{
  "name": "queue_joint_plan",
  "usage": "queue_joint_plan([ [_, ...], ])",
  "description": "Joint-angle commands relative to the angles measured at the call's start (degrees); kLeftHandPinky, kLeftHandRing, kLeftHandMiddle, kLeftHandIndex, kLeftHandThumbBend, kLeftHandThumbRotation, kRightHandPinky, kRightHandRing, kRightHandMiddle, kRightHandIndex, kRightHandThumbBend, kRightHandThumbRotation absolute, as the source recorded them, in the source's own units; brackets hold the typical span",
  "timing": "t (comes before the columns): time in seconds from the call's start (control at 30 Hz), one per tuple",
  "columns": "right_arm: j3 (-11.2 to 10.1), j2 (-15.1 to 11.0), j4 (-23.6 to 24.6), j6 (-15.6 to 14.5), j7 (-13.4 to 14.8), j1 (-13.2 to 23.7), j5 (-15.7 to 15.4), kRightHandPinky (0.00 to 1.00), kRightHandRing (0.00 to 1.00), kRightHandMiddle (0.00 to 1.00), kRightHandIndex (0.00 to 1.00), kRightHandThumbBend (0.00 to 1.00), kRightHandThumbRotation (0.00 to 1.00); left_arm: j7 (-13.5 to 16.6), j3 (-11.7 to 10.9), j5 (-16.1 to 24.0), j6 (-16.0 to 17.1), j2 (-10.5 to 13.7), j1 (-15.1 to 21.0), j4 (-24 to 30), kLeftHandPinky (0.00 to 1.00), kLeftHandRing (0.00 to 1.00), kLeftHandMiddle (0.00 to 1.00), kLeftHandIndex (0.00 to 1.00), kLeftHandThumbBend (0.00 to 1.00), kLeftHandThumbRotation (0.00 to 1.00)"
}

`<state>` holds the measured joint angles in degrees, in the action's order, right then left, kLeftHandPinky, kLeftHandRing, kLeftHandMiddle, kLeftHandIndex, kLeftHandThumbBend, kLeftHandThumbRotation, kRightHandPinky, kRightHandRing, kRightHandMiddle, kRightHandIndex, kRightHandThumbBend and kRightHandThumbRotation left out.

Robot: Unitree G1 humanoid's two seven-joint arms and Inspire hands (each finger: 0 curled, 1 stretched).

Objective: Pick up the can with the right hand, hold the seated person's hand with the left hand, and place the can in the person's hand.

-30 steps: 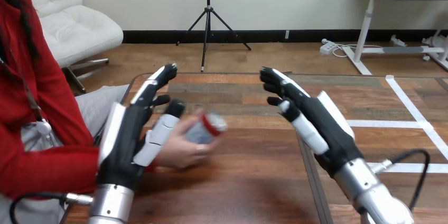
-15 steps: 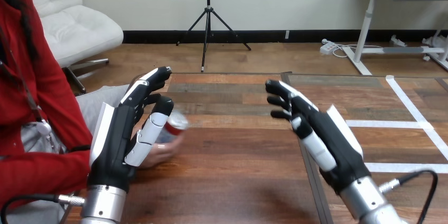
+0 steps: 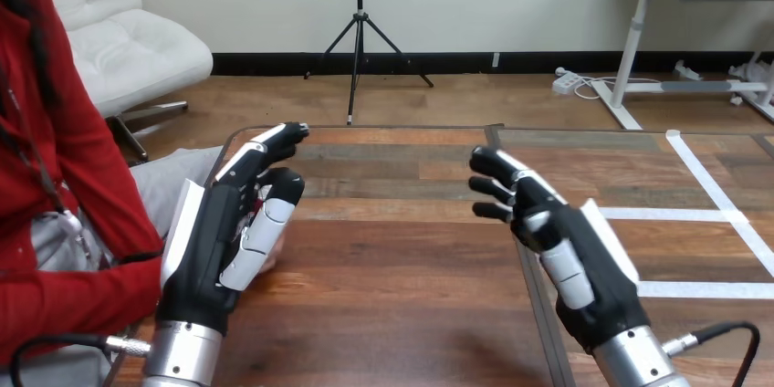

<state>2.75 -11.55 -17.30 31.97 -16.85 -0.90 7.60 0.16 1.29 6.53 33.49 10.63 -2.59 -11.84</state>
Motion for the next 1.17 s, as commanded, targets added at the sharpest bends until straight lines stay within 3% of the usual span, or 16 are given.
queue_joint_plan([
  [0.0,-1.21,1.74,4.53,0.58,-0.9,1.46,3.49,0.82,0.88,0.9,0.88,0.96,1.0,-1.55,0.05,-3.06,0.89,-1.27,2.45,0.48,0.79,0.85,0.84,0.8,0.77,1.0],
  [0.2,-1.4,3.39,5.1,-0.11,-2.11,0.86,6.6,0.82,0.87,0.89,0.87,0.95,1.0,-2.99,0.1,-5.21,0.95,-2.43,2.45,0.85,0.79,0.84,0.82,0.79,0.76,1.0],
  [0.6,-2.05,4.89,4.44,-2.18,-5.02,0.61,10.36,0.85,0.89,0.9,0.89,0.95,1.0,-3.32,0.58,-5.56,1.64,-5.17,1.85,0.82,0.76,0.8,0.78,0.75,0.8,1.0],
  [1.13,-2.8,6.14,3.67,-3.36,-6.98,1.2,11.5,0.89,0.89,0.9,0.91,0.96,1.0,-4.98,1.68,-7.3,4.31,-9.06,1.06,-0.5,0.64,0.74,0.74,0.72,0.71,1.0],
])
